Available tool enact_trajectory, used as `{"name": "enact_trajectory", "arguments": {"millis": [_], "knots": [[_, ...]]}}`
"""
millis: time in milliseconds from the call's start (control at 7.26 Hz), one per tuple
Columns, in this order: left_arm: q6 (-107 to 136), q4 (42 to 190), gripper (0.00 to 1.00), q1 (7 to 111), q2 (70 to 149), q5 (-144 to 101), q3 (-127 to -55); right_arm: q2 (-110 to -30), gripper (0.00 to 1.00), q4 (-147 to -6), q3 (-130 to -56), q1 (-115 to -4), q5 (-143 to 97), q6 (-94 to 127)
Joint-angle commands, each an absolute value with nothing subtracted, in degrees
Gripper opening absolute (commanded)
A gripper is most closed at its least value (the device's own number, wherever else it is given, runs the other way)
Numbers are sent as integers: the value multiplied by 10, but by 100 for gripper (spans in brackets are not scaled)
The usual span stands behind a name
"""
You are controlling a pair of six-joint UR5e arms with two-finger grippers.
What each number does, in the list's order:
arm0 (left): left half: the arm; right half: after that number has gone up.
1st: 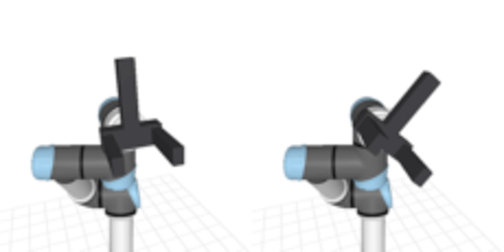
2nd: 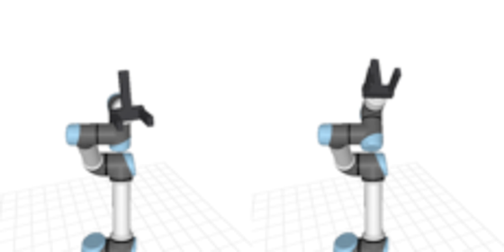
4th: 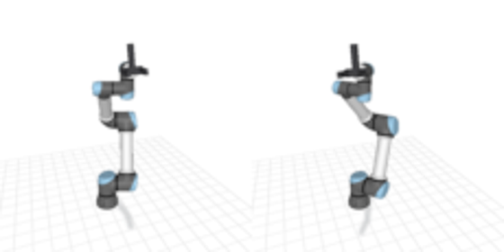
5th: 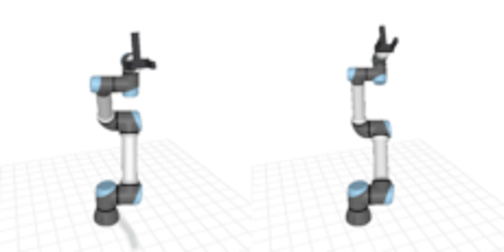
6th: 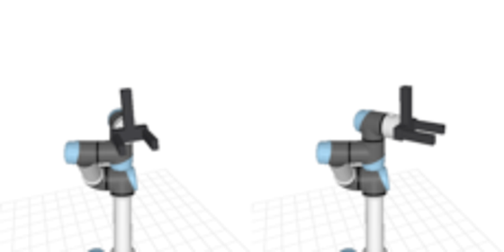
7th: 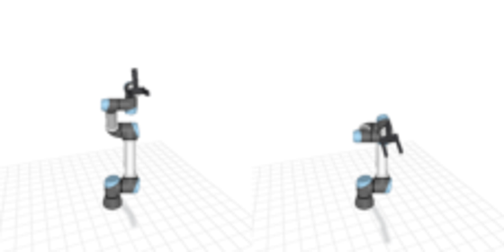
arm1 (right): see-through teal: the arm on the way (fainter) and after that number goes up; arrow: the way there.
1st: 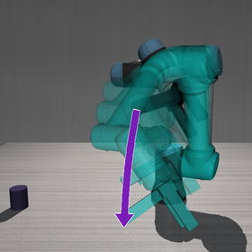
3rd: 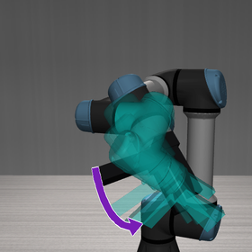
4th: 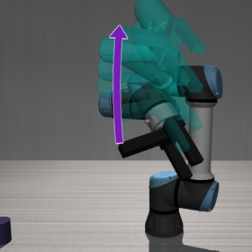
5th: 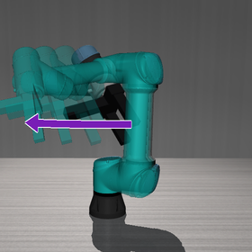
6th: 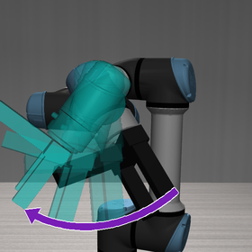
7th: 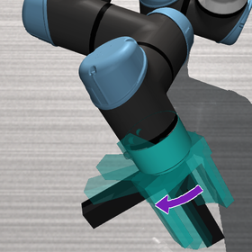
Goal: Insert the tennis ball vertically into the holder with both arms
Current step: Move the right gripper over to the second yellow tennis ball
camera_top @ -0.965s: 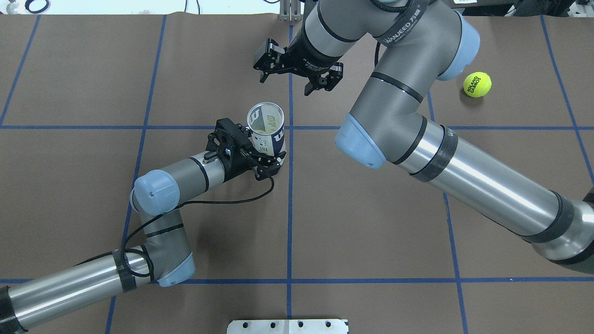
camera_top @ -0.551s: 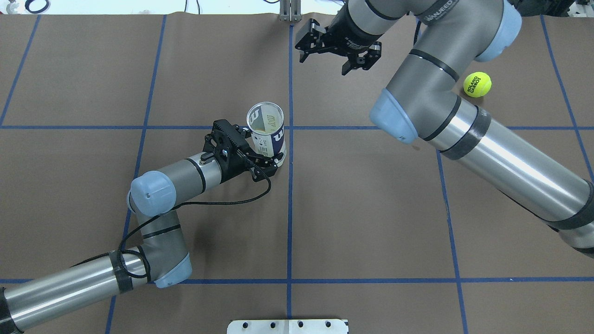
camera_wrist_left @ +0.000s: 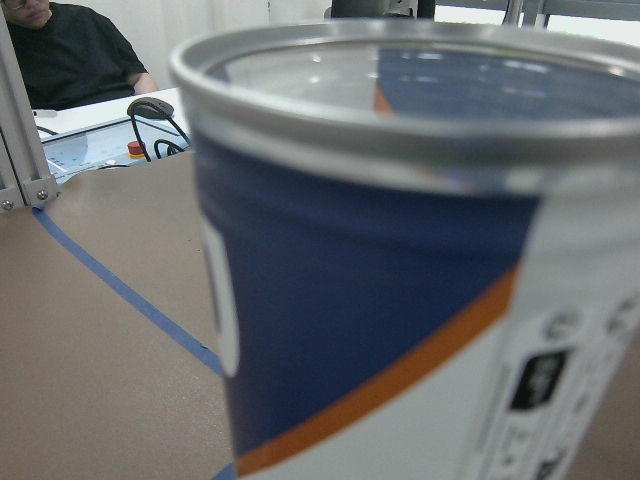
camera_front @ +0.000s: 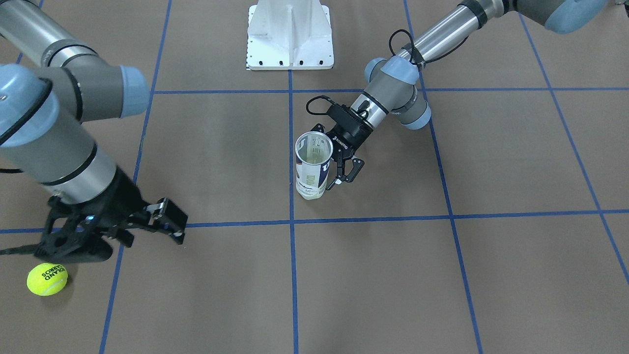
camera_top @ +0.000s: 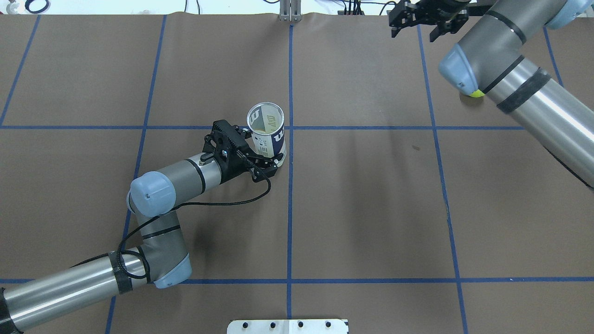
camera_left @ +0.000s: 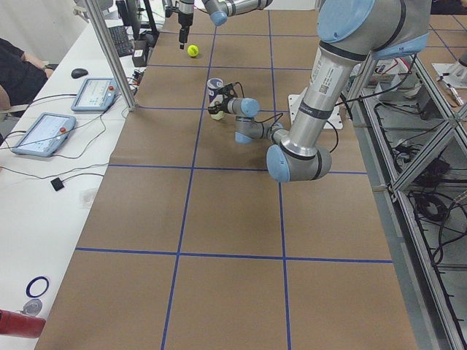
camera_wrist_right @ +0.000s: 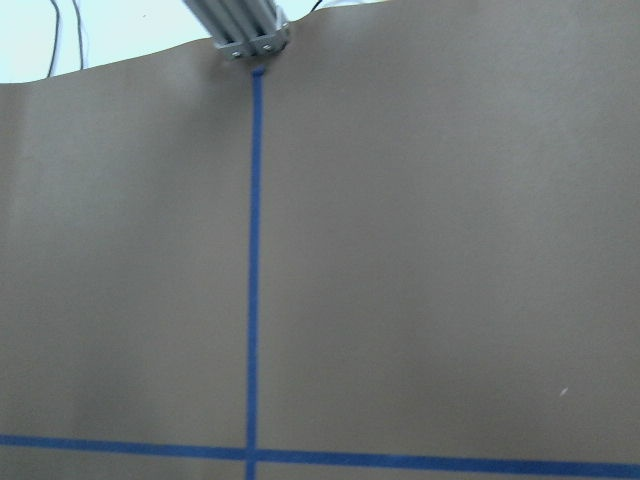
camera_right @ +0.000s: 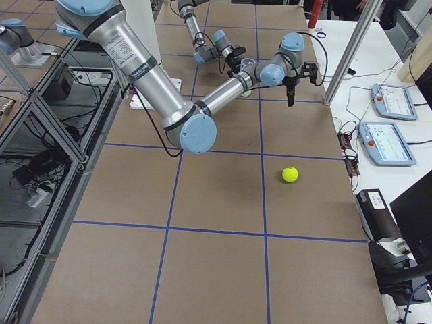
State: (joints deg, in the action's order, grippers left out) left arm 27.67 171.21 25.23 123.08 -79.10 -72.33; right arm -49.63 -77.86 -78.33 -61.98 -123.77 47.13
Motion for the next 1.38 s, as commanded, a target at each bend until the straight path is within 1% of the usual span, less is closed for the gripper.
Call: {"name": "enact_trajectory", "arguments": {"millis": [0,276,551,827,1240], "knots": [[279,1712,98,252,1230,-791,-723,-504,99,-778,-715,-656,-1231,363],[279,1712,99,252,1225,-791,-724,-513,99,-777,-692,-668,-1211,311],[281,1712,99,250,1223,-791,-729,-526,99,-777,-684,-675,-1202,294],[281,1712,99,250,1222,-791,-730,-553,99,-773,-674,-669,-1177,269],[281,1712,99,249,1222,-791,-730,-566,99,-773,-658,-652,-1151,265]]}}
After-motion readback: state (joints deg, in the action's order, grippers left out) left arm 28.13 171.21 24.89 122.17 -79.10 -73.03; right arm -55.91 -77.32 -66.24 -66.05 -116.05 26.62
